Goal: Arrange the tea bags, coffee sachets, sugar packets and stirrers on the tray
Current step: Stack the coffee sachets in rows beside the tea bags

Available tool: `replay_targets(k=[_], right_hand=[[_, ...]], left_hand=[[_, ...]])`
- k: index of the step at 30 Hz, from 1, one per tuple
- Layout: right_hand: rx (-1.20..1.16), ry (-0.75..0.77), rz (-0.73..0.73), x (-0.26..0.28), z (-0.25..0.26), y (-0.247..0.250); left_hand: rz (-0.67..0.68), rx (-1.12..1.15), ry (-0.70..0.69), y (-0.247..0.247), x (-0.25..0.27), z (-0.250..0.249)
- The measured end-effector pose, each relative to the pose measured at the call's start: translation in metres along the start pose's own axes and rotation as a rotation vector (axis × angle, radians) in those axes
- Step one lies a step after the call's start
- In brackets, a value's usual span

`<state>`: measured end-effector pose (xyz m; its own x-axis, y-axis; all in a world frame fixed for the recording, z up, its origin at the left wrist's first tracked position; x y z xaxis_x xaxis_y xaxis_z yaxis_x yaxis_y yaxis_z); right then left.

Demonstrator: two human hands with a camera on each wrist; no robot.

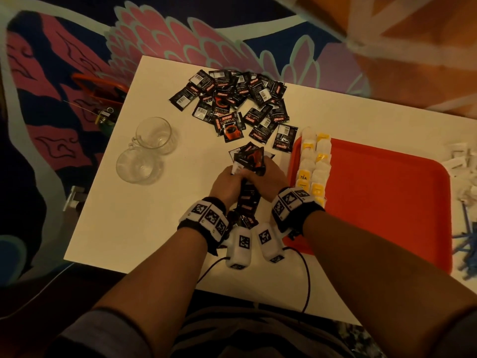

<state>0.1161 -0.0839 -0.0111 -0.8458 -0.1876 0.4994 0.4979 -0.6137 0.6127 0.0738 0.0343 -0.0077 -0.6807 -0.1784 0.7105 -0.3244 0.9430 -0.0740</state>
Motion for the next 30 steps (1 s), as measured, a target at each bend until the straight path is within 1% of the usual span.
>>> replay_targets(k=[1,3,6,8,10,12,13,15,16,21,24,26,28,30], right_hand=[[0.003,-0.003,-0.014,0.0,0.0,0.001],[0.022,-0.012,-0.027,-0.001,-0.001,0.005],[0.034,-0.008,-0.066,0.001,-0.004,0.015],[0.022,0.006,-0.097,0.001,-0.003,0.021],[0.007,0.043,-0.114,0.002,0.0,0.025],[0.004,0.101,-0.111,0.004,0.006,0.027],[0.009,0.126,-0.097,0.006,0.009,0.026],[0.024,0.156,-0.069,0.01,0.015,0.028],[0.02,0.162,-0.067,0.012,0.017,0.03],[-0.062,0.207,-0.117,0.022,0.032,0.044],[-0.095,0.206,-0.199,0.026,0.036,0.054],[-0.127,0.153,-0.305,0.028,0.032,0.065],[-0.145,0.105,-0.43,0.029,0.026,0.077],[-0.146,0.116,-0.459,0.03,0.022,0.083]], left_hand=[[0.025,-0.043,-0.018,0.0,-0.01,0.009],[0.086,-0.085,-0.026,-0.005,0.001,0.004],[0.12,0.092,-0.008,-0.009,0.024,-0.011],[0.103,0.218,0.038,-0.004,0.025,-0.009],[0.111,0.369,0.138,0.004,0.028,-0.007],[0.198,0.493,0.277,0.009,0.032,-0.006],[0.255,0.545,0.319,0.01,0.035,-0.007],[0.338,0.62,0.337,0.007,0.039,-0.012],[0.348,0.635,0.318,0.004,0.04,-0.015],[0.229,0.622,0.12,-0.005,0.037,-0.028],[0.221,0.651,0.083,-0.006,0.038,-0.031],[0.2,0.653,0.064,-0.004,0.039,-0.034],[0.148,0.643,0.061,0.002,0.039,-0.036],[0.096,0.634,0.073,0.007,0.036,-0.035]])
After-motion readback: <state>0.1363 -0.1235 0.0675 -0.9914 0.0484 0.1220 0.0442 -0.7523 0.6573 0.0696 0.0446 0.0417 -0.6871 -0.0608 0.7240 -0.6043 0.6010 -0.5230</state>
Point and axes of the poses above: each hand's wrist, its own x-axis away from the middle knuckle, its own y-axis out of the back of the hand, z = x × y, the point moved 1 cm from there along -x, towards the middle knuckle, and after that the axes turned 15 degrees about x, right-handed, at the moved point
